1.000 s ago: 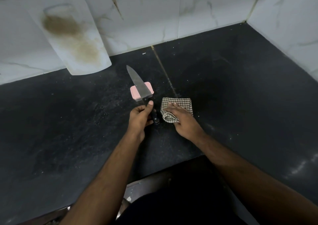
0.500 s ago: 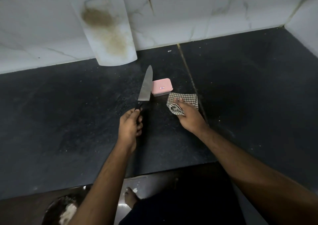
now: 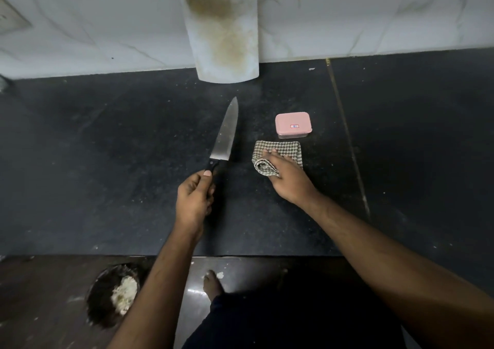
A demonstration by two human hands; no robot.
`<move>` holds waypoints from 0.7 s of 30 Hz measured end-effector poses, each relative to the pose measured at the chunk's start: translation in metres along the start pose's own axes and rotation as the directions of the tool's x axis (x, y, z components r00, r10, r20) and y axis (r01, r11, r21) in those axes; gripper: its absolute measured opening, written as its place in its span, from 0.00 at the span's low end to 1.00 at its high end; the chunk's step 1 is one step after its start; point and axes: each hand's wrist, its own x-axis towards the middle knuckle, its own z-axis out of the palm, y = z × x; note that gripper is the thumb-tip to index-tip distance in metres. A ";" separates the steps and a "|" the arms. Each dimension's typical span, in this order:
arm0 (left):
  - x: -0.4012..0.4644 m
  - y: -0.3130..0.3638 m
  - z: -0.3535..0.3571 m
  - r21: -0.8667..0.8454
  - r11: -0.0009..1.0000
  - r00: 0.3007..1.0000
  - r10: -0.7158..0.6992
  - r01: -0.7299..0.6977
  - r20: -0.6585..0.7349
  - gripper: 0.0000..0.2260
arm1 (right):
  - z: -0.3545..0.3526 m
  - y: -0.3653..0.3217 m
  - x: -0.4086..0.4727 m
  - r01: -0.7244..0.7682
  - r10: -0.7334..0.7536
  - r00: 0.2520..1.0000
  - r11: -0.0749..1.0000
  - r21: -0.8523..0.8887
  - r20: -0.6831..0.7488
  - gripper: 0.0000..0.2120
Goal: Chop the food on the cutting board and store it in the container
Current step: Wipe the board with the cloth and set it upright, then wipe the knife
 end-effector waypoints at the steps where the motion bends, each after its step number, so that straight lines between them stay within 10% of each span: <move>1: 0.000 0.000 -0.008 -0.013 1.000 1.000 0.002 -0.002 -0.020 0.13 | 0.006 -0.005 0.003 0.002 -0.002 1.000 1.000 0.008 0.024 0.29; 13: -0.019 -0.014 -0.086 -0.011 0.998 0.979 0.051 -0.054 -0.199 0.10 | 0.058 -0.067 -0.008 0.140 -0.163 0.914 0.986 0.088 0.371 0.25; 17: -0.026 -0.020 -0.102 -0.027 0.999 0.970 0.017 -0.024 -0.242 0.10 | 0.069 -0.097 -0.036 -0.048 -0.173 0.723 0.953 0.298 0.669 0.06; 21: -0.029 -0.023 -0.113 -0.053 0.998 0.967 0.009 -0.023 -0.256 0.09 | 0.066 -0.105 -0.045 -0.234 -0.109 0.778 0.864 0.446 0.619 0.10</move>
